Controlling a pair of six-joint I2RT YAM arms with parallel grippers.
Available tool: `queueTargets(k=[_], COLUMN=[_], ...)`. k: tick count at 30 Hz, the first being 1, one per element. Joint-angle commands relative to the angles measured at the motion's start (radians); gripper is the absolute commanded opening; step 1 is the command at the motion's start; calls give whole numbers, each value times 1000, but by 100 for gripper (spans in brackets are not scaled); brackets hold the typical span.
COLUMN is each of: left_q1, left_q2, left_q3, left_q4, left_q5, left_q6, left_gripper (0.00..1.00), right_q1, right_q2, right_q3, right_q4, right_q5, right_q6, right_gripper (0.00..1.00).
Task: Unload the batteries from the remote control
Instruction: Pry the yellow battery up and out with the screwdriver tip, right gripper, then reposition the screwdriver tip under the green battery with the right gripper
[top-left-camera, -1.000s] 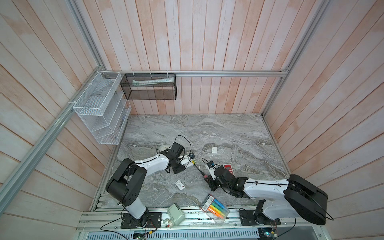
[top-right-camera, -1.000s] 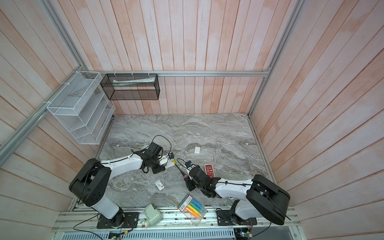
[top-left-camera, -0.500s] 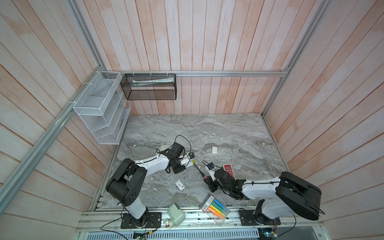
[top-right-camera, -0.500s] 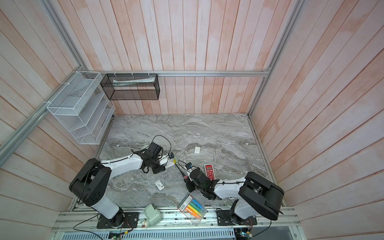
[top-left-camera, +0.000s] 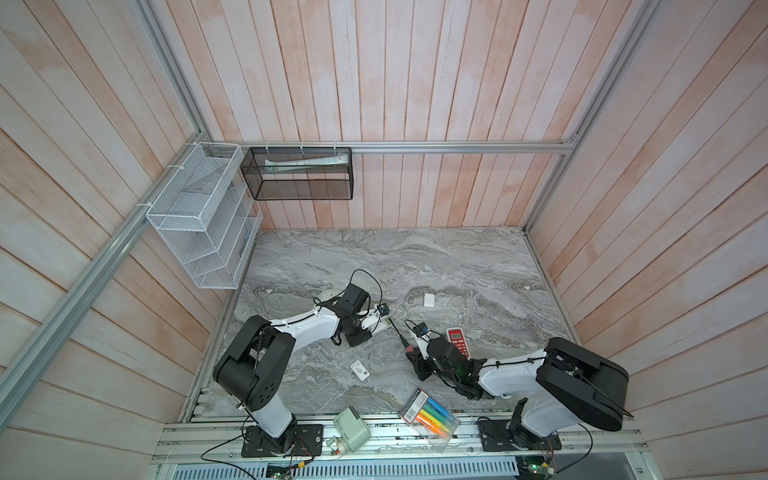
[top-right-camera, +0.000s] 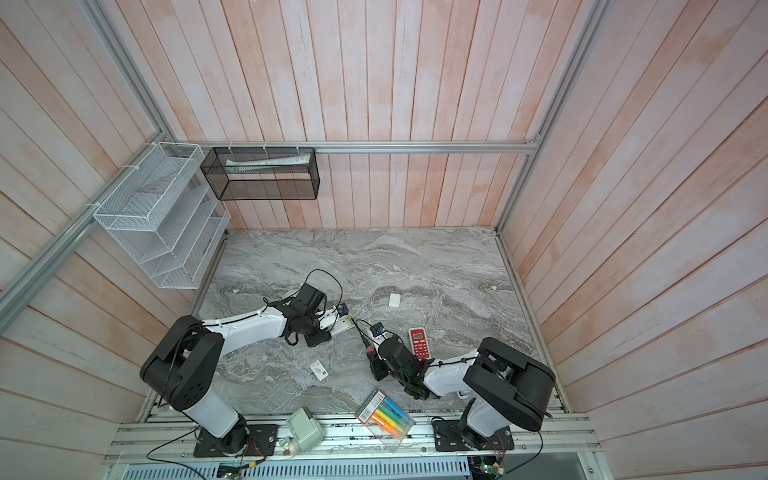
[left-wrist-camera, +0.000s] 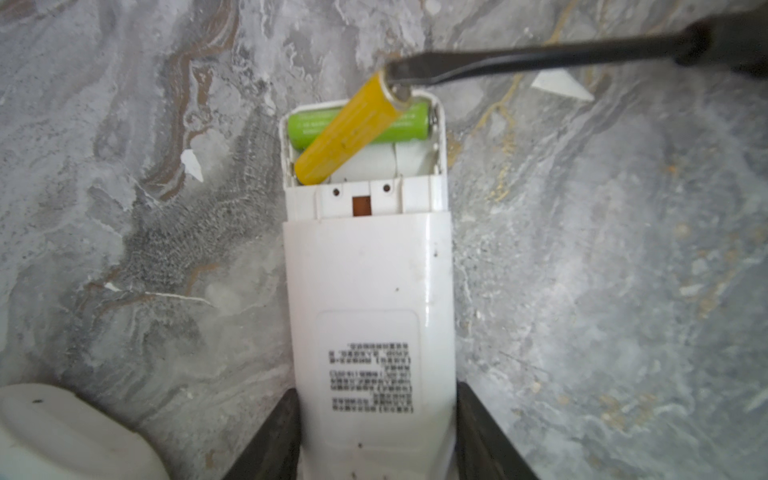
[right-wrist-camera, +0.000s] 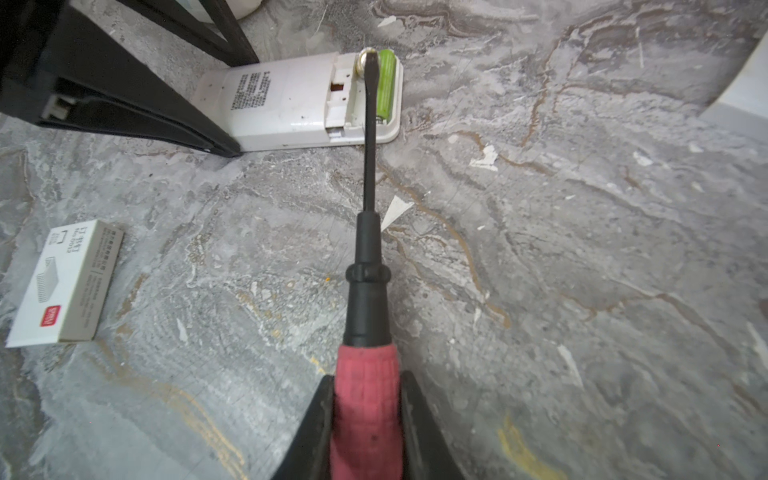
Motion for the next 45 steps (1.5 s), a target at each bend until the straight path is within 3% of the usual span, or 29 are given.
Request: queueTargets(k=[1,14,45], left_q1=[-23,-12,-12], left_q2=[53,77,61], left_q3=[-14,32,40], left_q4=[-77,-98,-103], left_q5=[83,23,-24], left_q6=[49,-12,-47], left_gripper=[47,47,47], right_q1=[-4,-3,-9], right_q2=[43,45,-16], right_q3=[-15,-12,-11], right_q4=[-58,-91,-154], right_q5=[39,75,62], right_q6=[11,79,95], right_gripper=[0,0,0])
